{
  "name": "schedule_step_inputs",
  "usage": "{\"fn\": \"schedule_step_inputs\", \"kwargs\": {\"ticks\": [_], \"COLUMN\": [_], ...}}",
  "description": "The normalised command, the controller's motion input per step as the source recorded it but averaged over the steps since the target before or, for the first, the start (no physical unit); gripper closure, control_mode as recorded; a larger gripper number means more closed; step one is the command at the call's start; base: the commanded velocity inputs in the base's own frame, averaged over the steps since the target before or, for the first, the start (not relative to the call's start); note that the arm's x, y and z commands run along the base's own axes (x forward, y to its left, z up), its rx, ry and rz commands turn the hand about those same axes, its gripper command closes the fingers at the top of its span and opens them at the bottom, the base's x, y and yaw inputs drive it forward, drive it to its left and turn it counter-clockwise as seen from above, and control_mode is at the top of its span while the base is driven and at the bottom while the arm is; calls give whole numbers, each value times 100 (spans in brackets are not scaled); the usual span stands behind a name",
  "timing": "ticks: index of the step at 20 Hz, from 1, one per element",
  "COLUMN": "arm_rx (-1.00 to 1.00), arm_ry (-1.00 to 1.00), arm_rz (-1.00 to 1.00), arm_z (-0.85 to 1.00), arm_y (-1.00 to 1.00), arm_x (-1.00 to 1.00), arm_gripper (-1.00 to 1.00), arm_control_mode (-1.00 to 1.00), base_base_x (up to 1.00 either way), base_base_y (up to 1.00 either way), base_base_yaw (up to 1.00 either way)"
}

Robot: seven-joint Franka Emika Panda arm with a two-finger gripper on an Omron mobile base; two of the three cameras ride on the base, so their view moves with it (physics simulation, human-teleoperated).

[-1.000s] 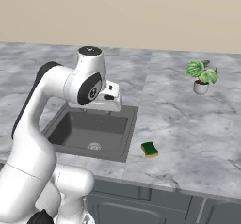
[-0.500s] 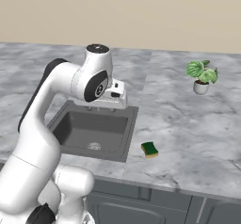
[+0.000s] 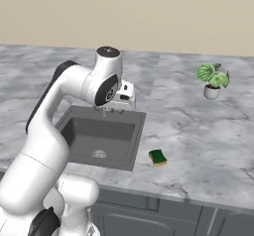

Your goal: Soak the sponge with water for a few seconds and then drop it inside the sink.

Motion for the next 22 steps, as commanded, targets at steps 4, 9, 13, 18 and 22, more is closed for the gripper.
{"fn": "schedule_step_inputs", "kwargs": {"ticks": [4, 9, 13, 18, 22], "arm_rx": [9, 4, 0, 0, 1], "arm_ry": [-16, -17, -22, -23, -19], "arm_rz": [0, 0, 0, 0, 0], "arm_z": [-4, -4, -1, -1, 0], "arm_y": [1, 8, 12, 22, 13], "arm_x": [6, 0, 0, 0, 9], "arm_gripper": [-100, -100, -100, -100, -100], "arm_control_mode": [-100, -100, -100, -100, -100], "base_base_x": [0, 0, 0, 0, 0], "base_base_y": [0, 0, 0, 0, 0], "base_base_yaw": [0, 0, 0, 0, 0]}}
